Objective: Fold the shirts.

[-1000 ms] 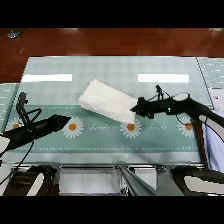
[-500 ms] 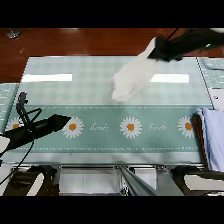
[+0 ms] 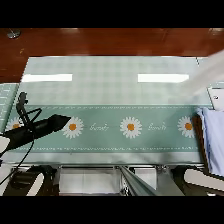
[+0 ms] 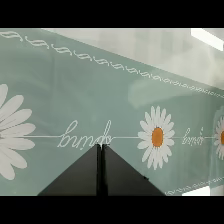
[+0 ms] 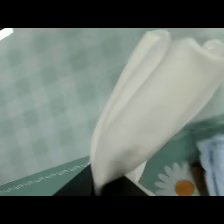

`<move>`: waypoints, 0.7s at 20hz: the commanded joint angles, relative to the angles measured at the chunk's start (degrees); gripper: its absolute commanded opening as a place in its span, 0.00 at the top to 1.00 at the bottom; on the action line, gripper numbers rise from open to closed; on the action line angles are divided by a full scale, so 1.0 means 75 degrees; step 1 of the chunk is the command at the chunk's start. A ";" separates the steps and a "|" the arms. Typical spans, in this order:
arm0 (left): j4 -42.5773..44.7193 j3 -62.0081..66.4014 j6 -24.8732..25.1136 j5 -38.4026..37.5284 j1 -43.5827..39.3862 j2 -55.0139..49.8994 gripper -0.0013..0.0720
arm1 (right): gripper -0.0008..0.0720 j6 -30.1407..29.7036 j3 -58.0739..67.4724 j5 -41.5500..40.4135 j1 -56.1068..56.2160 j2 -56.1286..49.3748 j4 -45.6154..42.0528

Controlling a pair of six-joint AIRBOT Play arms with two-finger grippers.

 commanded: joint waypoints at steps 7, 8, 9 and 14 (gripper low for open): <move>0.0006 -0.0003 0.0227 0.0029 0.0006 -0.0003 0.94 | 0.96 0.0140 -0.4500 0.0871 -0.3276 0.3319 -0.4278; 0.0006 -0.0003 0.0227 0.0064 0.0006 -0.0003 0.94 | 0.96 0.0090 -0.5295 0.0868 -0.3687 0.3707 -0.4572; 0.0006 -0.0003 0.0227 0.0114 0.0006 -0.0006 0.94 | 0.95 0.0160 -0.5965 0.0819 -0.4062 0.4007 -0.4610; 0.0009 0.0221 0.1084 0.0796 0.0128 -0.0085 0.94 | 0.12 0.0236 -0.6674 -0.1072 -0.4339 0.4287 -0.2028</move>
